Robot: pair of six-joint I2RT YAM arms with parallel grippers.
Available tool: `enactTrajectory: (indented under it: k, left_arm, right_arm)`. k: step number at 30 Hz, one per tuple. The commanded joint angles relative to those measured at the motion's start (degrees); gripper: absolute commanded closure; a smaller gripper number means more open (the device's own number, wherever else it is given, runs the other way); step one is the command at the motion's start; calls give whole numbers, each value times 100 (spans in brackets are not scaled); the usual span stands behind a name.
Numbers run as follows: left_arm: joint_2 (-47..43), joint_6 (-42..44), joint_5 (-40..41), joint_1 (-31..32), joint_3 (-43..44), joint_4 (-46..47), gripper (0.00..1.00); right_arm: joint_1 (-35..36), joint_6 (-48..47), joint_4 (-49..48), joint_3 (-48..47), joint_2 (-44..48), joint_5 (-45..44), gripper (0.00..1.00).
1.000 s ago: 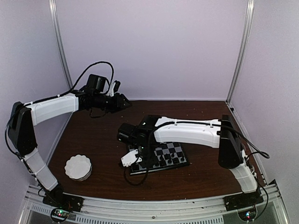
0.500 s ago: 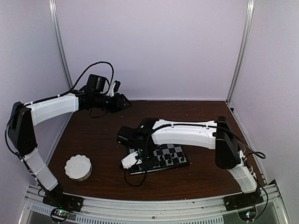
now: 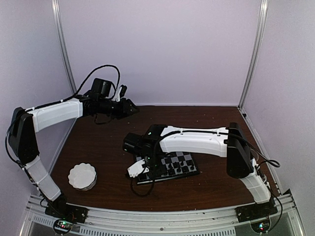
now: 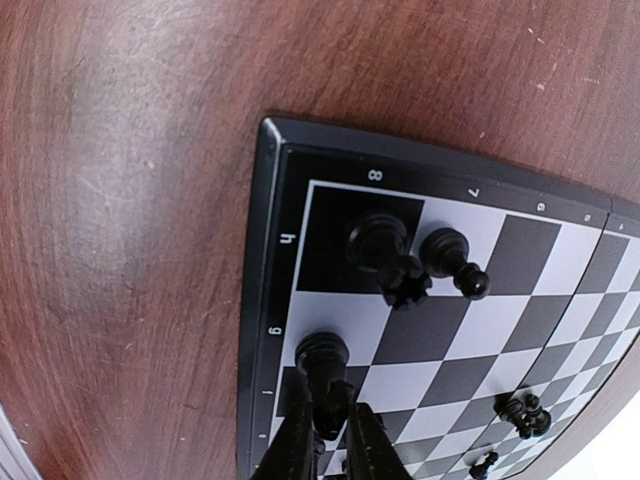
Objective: Set up the chess pieces on the board
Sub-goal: Place the knight at g8.
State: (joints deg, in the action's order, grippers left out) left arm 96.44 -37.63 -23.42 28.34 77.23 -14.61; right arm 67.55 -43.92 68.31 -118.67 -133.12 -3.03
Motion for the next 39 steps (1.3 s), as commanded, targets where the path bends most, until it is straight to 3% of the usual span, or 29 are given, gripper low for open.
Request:
enactTrajectory:
  k: [1, 31, 39]
  left_arm:
    - [56, -37, -102, -6, -59, 268, 50]
    - [97, -56, -165, -4, -50, 269, 50]
    - [102, -68, -195, -4, -50, 276, 50]
  right_arm:
    - [40, -27, -25, -121, -63, -26, 92]
    - [40, 11, -146, -147, -108, 114, 94]
    - [40, 63, -170, -132, 5, 66, 84]
